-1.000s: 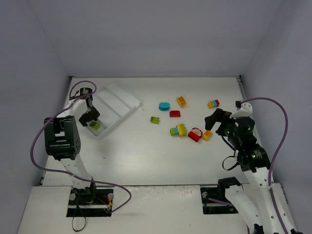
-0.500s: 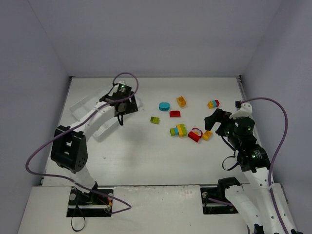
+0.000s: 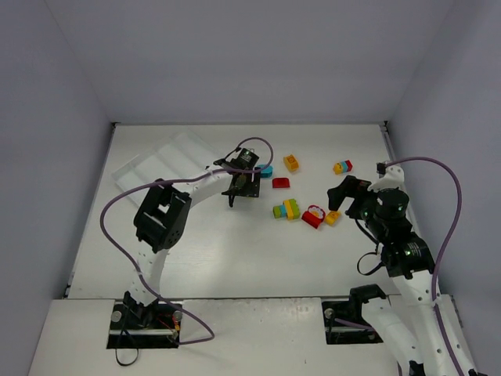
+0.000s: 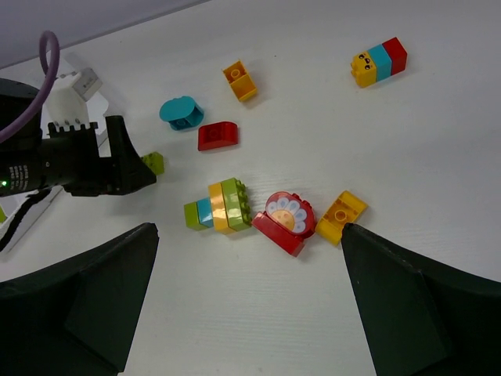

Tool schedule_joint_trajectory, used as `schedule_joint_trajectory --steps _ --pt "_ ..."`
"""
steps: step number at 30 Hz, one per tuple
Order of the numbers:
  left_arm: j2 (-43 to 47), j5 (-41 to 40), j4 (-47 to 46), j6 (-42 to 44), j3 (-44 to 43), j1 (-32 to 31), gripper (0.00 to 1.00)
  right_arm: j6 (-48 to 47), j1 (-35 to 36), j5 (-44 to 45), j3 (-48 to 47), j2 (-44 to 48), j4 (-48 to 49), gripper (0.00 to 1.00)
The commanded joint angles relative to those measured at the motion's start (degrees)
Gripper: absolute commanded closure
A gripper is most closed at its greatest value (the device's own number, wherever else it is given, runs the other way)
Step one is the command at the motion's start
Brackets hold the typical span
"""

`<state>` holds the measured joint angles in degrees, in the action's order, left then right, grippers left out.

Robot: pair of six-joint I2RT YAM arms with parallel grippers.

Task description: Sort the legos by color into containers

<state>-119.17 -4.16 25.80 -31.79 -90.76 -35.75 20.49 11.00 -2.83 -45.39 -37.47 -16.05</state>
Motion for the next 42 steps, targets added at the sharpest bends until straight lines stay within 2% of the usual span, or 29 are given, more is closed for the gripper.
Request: schedule_joint_trajectory --steps 1,7,18,19,20,22,23,25,26,27,28,32,35,42 --pt "0.88 -0.06 -1.98 0.85 -4.42 -0.29 0.30 -0.98 0.68 0.46 0.21 0.03 3.84 0.00" --pt "-3.16 0.56 -2.86 1.55 -7.32 -0.55 0.30 -0.98 0.95 1.07 0.47 -0.05 3.84 0.00" --pt "-7.91 -3.22 -2.51 2.26 -11.28 -0.82 0.31 -1.07 1.12 1.42 0.65 0.12 3.75 0.00" --pt "-8.09 -3.65 -2.34 2.43 -11.37 -0.82 0.35 -1.07 1.12 1.42 0.74 0.21 3.66 0.00" --pt "-8.35 -3.83 -1.90 2.78 -11.45 -0.82 0.45 -1.07 1.12 1.51 0.74 0.21 3.66 0.00" --pt "-8.27 -4.01 -1.89 2.70 -10.93 -0.82 0.58 -1.07 1.12 1.60 0.74 0.30 3.66 0.00" --pt "-8.18 -4.10 -1.90 2.70 -10.58 -0.82 0.69 -1.07 1.12 1.69 0.74 0.30 3.66 0.00" --pt "-7.31 -4.10 -1.81 2.70 -9.44 -0.82 0.80 -0.98 1.12 1.69 0.74 0.30 3.66 0.00" --pt "-6.60 -4.18 -1.72 2.61 -8.91 -0.82 0.84 -0.98 1.21 1.69 0.74 0.38 3.66 0.00" --pt "-5.73 -3.92 -1.63 2.70 -8.39 -0.82 0.95 -0.98 1.21 1.51 0.74 0.38 3.66 0.00" --pt "-4.59 -3.92 -1.81 2.70 -6.47 -0.90 0.97 -0.89 1.21 1.43 0.65 0.38 3.57 0.00" --pt "7.27 -8.64 -2.78 0.86 1.19 0.15 0.98 -0.98 1.21 1.25 0.39 0.91 3.57 0.00" --pt "14.48 -12.53 3.96 -2.04 4.18 3.92 0.98 -0.98 1.39 1.07 0.56 1.09 3.57 0.00" --pt "29.33 -10.78 8.91 -7.14 12.09 20.79 0.98 -0.98 1.83 1.07 0.65 2.31 3.57 0.00"
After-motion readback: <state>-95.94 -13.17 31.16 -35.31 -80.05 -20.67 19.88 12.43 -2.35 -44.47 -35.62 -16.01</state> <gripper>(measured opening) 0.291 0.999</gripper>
